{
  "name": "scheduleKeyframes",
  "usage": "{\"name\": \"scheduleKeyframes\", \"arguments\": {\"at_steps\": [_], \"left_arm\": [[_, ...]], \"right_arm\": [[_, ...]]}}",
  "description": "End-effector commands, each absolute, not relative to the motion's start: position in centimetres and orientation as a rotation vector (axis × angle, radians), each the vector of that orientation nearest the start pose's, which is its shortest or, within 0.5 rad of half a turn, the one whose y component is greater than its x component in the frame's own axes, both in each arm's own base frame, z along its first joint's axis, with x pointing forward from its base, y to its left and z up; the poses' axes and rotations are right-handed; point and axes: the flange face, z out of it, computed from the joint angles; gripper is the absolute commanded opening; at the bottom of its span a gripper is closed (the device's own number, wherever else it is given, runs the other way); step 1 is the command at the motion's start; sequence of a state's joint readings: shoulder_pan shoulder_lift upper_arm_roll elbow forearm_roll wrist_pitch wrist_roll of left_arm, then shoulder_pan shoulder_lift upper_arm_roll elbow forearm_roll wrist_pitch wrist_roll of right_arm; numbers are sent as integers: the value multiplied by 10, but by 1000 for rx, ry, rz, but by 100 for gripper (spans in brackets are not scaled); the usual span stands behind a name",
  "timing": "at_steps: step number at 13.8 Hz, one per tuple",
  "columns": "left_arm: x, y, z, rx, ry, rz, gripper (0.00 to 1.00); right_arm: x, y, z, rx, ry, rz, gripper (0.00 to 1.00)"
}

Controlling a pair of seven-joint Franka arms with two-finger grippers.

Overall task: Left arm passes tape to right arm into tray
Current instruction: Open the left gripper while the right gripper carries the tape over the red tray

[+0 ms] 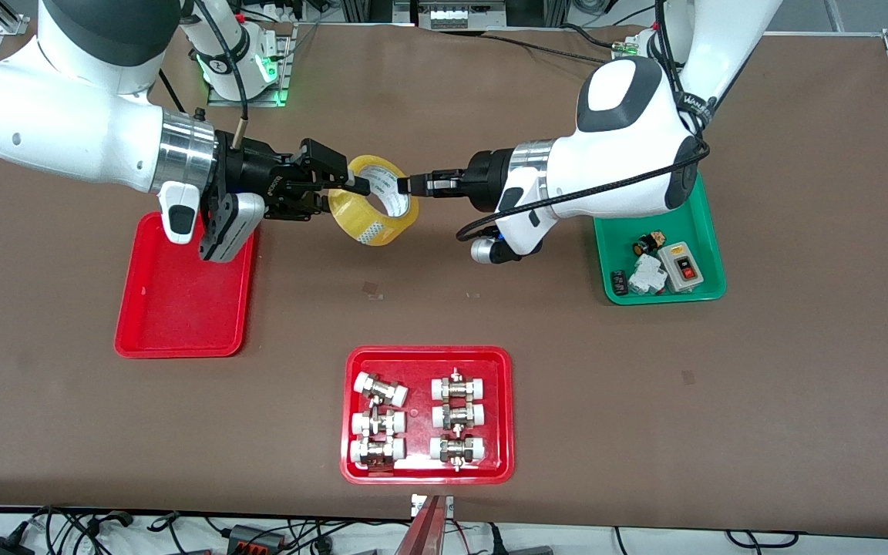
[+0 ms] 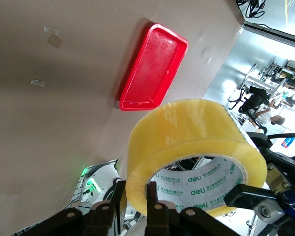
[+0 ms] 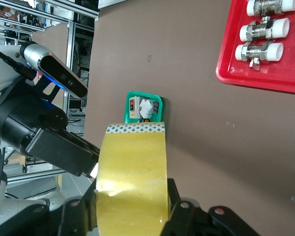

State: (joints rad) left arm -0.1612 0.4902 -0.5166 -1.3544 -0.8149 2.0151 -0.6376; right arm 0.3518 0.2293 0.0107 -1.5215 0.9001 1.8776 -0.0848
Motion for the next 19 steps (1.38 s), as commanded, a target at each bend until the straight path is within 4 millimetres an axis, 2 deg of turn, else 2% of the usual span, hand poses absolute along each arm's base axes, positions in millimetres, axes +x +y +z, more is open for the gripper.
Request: {"name": "scheduleKeyframes", "arguments": {"at_steps": [1,2,3,6,8,9,11,12,13,15,16,17,19], "left_arm": [[580,-419,531,2121,352,-527,100],[581,-415,531,2122,352,-531,100],[590,-401,529,2122,367,-539,100],[614,-344,522,2127,409,-587,100],[630,-295,514,2181,435,-598,100],[634,-275,511,2264,431,-570,100],[633,-245,506,2413,363,-546,100],[631,-230,500,2495,283,-533,100],[627,-218,496,2606,195,-517,100],[620,-198,494,2770,70,-508,100],[617,-188,495,2826,15,-498,100],[614,-176,499,2879,-41,-478,100],[604,-153,510,2941,-123,-433,100]], "right_arm": [[588,294,572,-2240,-264,-8,32],[588,294,572,-2242,-265,-9,32],[588,293,572,-2242,-267,-7,32],[592,288,564,-2248,-275,-1,32],[599,277,545,-2281,-269,21,32],[609,264,527,-2308,-244,43,32],[631,224,492,-2324,-161,96,32],[641,198,472,-2324,-123,138,32],[649,167,453,-2317,-92,180,32],[661,92,414,-2293,-1,250,32],[664,59,388,-2284,57,295,32],[664,34,366,-2292,95,343,32],[659,-4,333,-2334,138,425,32]]}}
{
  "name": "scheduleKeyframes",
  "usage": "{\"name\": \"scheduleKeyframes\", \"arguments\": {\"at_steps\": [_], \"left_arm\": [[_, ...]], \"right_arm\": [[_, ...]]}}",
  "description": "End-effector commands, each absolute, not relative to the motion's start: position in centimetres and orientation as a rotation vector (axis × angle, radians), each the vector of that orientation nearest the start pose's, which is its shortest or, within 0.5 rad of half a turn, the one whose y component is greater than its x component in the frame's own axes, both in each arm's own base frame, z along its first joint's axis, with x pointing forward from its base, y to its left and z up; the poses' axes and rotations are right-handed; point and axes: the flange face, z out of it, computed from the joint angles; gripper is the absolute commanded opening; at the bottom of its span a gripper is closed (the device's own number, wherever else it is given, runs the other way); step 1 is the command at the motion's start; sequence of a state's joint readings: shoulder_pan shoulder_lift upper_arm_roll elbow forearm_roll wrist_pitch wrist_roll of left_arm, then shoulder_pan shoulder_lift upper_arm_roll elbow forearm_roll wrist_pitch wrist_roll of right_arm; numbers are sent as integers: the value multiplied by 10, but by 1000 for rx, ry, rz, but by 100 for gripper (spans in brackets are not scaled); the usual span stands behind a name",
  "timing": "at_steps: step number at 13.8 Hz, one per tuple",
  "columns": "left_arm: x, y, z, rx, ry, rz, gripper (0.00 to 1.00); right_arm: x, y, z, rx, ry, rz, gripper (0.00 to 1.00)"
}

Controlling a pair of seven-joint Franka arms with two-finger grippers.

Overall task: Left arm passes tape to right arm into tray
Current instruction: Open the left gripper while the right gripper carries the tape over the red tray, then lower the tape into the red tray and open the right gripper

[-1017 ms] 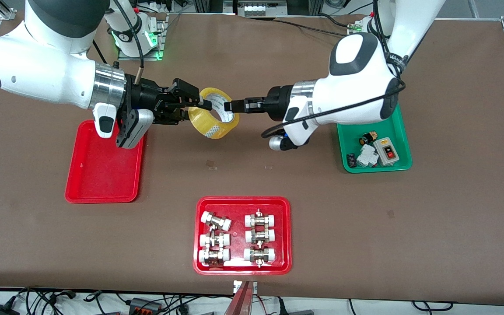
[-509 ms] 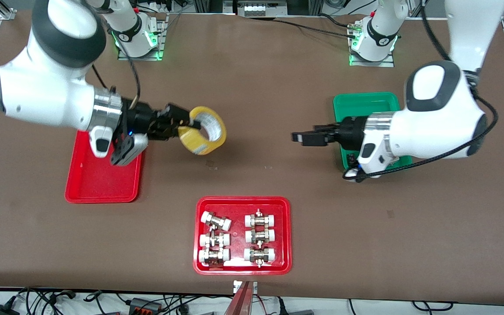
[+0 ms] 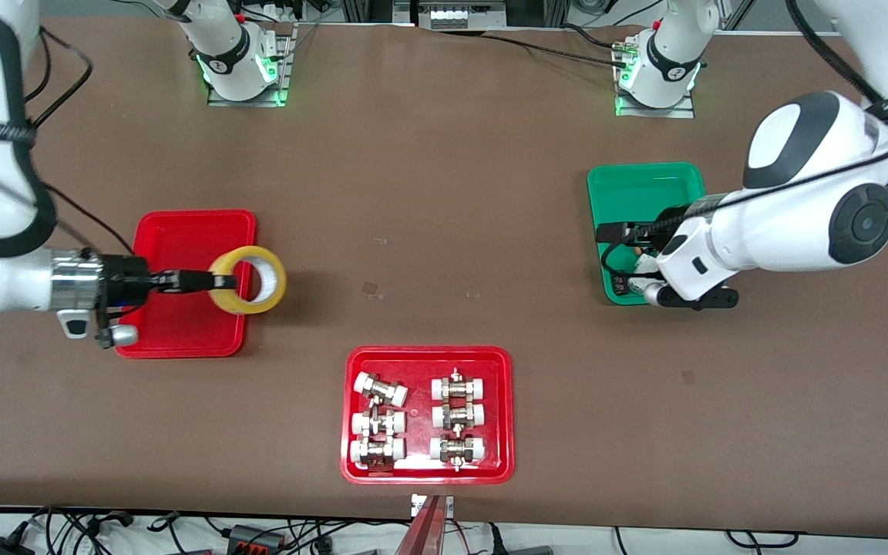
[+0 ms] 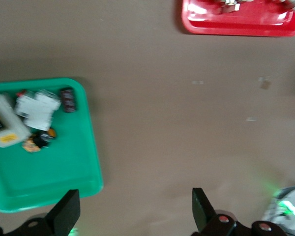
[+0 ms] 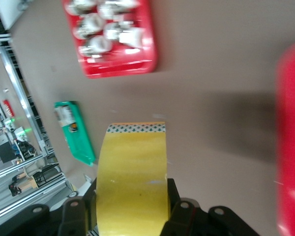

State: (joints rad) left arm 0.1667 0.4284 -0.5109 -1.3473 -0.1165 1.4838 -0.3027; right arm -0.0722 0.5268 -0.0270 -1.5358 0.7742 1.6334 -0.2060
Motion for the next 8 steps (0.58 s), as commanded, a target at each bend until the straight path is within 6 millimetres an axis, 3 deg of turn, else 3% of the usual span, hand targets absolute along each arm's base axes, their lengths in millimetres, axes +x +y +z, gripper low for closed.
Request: {"name": "scheduleKeyframes", "arguments": {"at_steps": [1,4,6,8], "left_arm": [[596,-142,518,-3258,142,452,100],[577,-113,552,-3217,265,318,100],[570,-90,570,-3205,343,267,100],[563,-81,582,-3194,366,259,100]], "right_arm": [[653,-26,315,-2312,166,478,32],[636,-100,248,-2226,129,474,33],[624,-126,223,-2205,76,465,33],[617,-140,209,-2233,34,483,33]]}}
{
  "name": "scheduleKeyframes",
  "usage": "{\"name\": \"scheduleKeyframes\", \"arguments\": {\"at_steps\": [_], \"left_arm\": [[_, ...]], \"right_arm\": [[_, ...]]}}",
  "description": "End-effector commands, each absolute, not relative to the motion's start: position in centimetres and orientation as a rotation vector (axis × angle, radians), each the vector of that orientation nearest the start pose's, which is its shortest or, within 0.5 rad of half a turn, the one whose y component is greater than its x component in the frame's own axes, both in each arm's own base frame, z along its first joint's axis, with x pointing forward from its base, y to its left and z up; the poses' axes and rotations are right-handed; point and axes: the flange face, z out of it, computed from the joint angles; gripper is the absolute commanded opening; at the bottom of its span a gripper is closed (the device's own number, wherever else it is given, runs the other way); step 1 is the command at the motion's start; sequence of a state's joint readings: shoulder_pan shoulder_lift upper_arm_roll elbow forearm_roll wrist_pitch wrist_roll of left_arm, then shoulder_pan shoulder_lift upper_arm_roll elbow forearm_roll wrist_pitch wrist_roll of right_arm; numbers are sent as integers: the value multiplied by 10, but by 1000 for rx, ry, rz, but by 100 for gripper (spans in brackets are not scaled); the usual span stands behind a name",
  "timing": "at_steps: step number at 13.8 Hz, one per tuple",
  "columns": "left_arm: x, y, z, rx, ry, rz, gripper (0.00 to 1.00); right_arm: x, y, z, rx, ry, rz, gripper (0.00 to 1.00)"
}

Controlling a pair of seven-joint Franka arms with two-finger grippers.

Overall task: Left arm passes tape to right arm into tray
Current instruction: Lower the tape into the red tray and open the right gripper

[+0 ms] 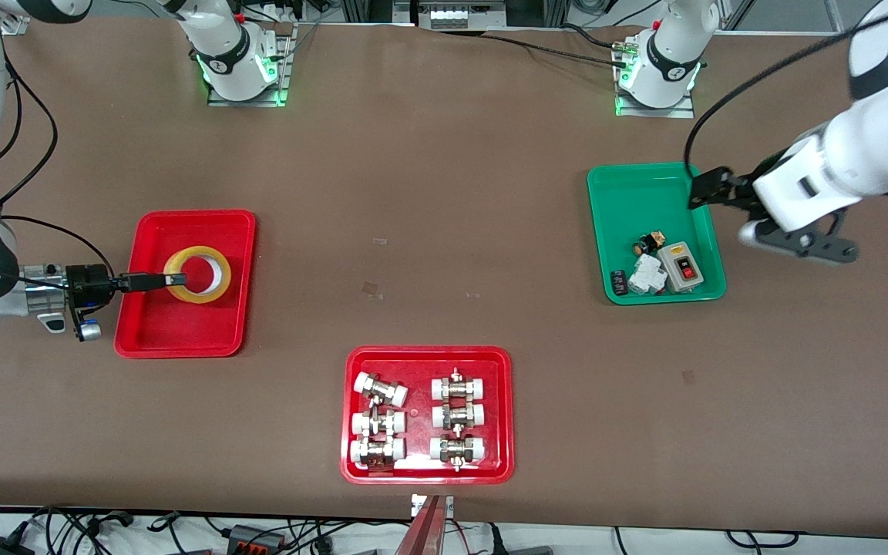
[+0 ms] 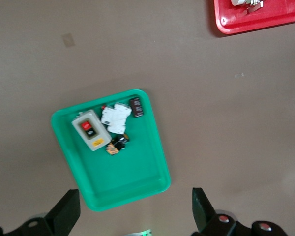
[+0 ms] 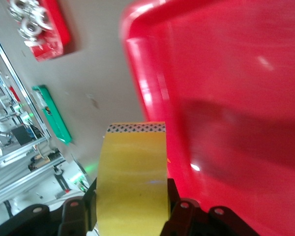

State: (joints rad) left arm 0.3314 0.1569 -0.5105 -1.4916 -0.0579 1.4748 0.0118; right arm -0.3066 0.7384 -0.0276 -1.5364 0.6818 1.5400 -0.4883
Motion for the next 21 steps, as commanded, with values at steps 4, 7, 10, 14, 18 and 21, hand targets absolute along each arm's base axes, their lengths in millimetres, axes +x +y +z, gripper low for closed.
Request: {"name": "scheduleKeyframes", "arguments": {"at_steps": [4,7,10,14,18,21], "left_arm": [[535,-100,599,-3130,380,223,100],[531,-98,601,-3127,355,220,100],[536,-85,604,-3129,353,207,100],[567,-39,608,-3174,341,148,100],[566,-49,629,-3157,352,49,100],[555,-47,627,-3107,264,36,100]], "right_arm": [[607,-155,182,-2202,36,490,33],[609,-156,177,-2199,45,471,34],[607,-156,168,-2191,50,482,49],[607,-152,164,-2211,29,487,100],[604,-151,149,-2377,-115,480,100],[621,-150,196,-2535,-230,474,100]]}}
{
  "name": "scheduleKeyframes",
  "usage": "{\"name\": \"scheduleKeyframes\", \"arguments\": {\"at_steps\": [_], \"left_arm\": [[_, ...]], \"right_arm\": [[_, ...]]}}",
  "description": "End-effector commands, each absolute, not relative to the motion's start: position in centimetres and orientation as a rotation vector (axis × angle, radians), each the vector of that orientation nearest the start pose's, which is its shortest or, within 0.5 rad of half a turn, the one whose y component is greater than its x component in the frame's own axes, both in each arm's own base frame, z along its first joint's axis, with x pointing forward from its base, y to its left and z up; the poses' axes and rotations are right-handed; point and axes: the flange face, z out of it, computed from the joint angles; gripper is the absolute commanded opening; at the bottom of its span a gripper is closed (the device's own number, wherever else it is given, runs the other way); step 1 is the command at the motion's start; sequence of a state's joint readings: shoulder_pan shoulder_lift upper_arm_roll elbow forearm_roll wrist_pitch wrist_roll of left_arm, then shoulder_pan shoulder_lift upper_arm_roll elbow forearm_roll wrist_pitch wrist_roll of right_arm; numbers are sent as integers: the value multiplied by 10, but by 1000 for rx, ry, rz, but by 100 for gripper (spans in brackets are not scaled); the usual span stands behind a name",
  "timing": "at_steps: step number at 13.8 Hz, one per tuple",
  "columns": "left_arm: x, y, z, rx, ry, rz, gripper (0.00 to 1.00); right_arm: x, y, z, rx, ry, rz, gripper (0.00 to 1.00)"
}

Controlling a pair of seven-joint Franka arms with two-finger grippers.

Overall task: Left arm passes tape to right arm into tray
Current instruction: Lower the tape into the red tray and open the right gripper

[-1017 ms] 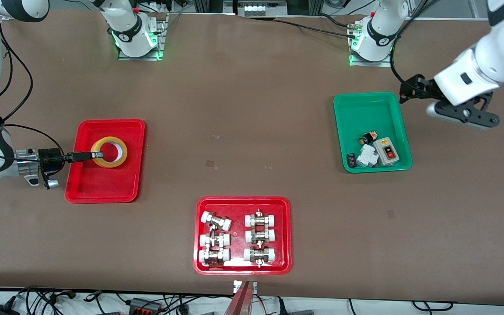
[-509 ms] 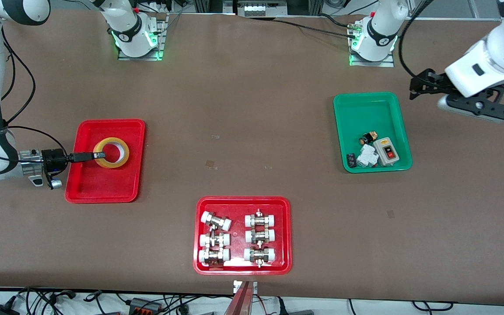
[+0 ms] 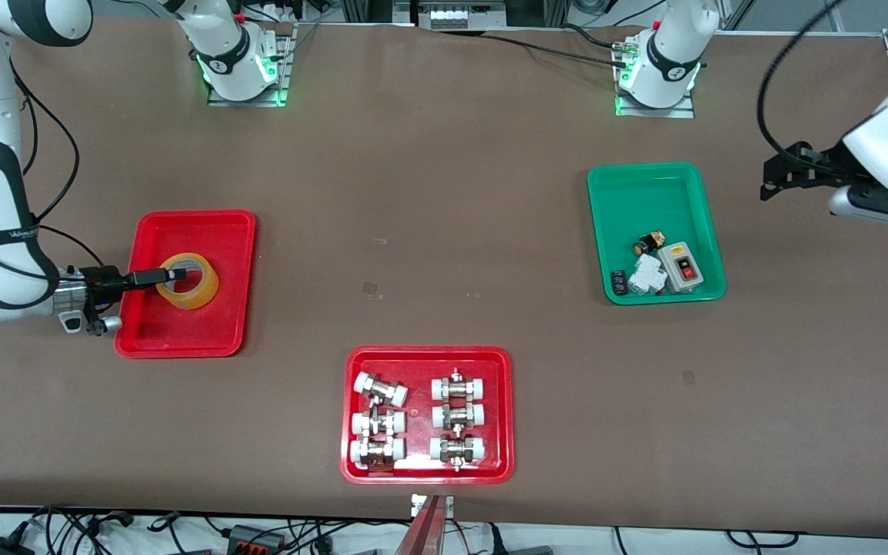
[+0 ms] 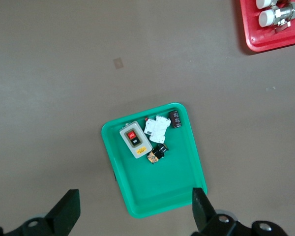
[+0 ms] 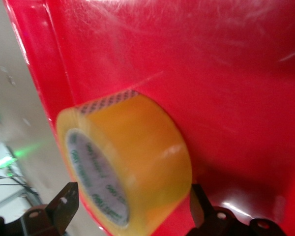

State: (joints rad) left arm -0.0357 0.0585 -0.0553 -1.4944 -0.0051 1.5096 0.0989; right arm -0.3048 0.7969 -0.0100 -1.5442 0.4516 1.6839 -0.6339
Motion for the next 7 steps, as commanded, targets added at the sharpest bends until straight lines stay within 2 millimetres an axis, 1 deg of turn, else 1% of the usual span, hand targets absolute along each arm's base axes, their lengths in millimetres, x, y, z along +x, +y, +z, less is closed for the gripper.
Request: {"name": "scheduleKeyframes", "arguments": {"at_steps": [1,3,4,5,6,7], "left_arm": [[554,-45,622,-3105,261,-4,100],[544,-29,610,-3106,196,-21,100],[546,-27,606,-3109,175,-16,100],[547,-26,605,-3115,132,-15,100],[547,-26,606,-3116,96,-13,100],[547,-27,607,-3116,98,-15,100]], "right_arm": [[632,-144,226,-2607,-271,466,100],[647,-140,288,-2764,-267,441,100],[655,-134,320,-2848,-265,418,100],[662,-115,351,-2926,-226,394,100],[666,-99,378,-2999,-142,362,100],[666,-86,404,-3065,-73,331,100]]}}
